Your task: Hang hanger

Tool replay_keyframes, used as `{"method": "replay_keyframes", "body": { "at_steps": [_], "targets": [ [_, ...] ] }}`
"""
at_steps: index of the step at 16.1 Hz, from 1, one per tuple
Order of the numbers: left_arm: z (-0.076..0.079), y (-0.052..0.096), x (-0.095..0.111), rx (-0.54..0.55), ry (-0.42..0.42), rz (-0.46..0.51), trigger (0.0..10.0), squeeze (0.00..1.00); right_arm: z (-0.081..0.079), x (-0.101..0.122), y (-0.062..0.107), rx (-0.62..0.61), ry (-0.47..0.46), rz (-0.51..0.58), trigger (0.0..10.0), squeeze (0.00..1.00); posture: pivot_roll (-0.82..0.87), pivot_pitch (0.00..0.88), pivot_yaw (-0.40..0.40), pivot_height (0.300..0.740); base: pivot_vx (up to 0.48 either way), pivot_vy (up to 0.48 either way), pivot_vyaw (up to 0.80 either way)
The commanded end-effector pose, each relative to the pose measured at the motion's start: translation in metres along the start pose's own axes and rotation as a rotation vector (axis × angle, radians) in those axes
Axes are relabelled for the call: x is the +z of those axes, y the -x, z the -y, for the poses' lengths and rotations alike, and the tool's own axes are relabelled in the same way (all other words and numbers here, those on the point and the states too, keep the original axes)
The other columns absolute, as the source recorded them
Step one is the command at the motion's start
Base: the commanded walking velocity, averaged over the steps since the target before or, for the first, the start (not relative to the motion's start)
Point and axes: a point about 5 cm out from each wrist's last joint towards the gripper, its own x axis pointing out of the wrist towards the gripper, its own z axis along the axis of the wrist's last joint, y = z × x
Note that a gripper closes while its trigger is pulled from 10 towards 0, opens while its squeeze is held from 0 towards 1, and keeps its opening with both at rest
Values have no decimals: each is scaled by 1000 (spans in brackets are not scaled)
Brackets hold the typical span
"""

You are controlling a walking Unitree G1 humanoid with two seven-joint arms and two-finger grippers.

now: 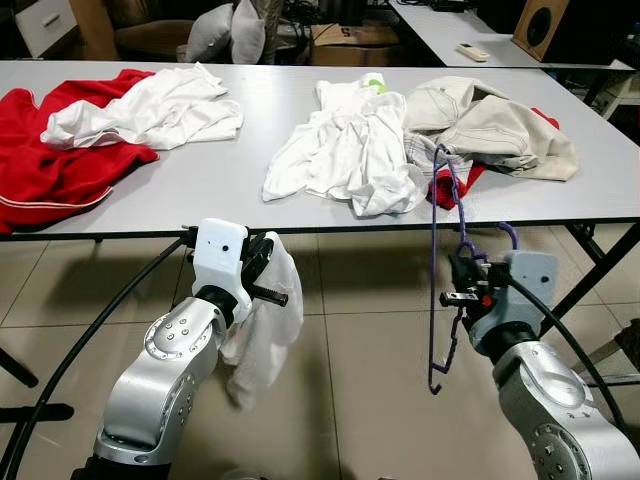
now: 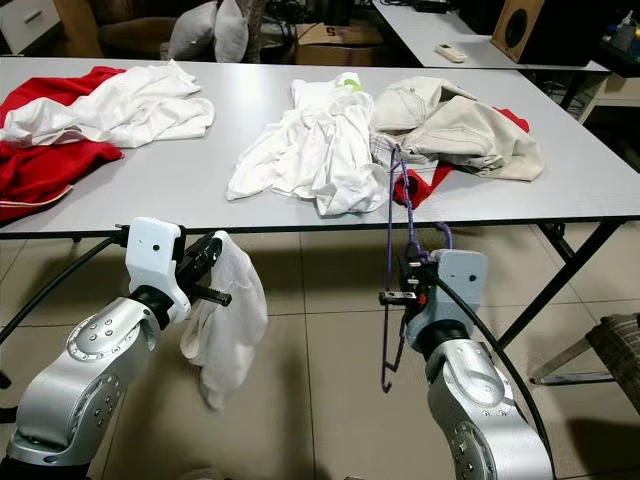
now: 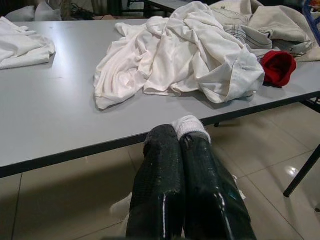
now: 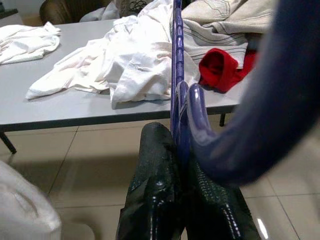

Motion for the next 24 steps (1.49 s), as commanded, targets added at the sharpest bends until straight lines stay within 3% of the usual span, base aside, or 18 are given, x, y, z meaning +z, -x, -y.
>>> {"method": "replay_keyframes", "body": {
  "at_steps": [1, 8, 24],
  "targets": [
    [2, -3, 6, -11, -13, 30, 10000, 0, 2, 4, -2, 1, 6, 15, 10000, 0, -5, 0, -28, 740, 0, 0, 0],
    [-3, -5, 7, 9, 21, 42, 10000, 0, 0, 5, -6, 23, 27, 22, 10000, 0, 1, 0, -31, 740, 0, 0, 0],
    [-7, -5, 7, 14, 20, 30, 10000, 0, -9, -1, -6, 64, -3, 5, 10000, 0, 15, 0, -26, 740, 0, 362, 0]
  ]
}}
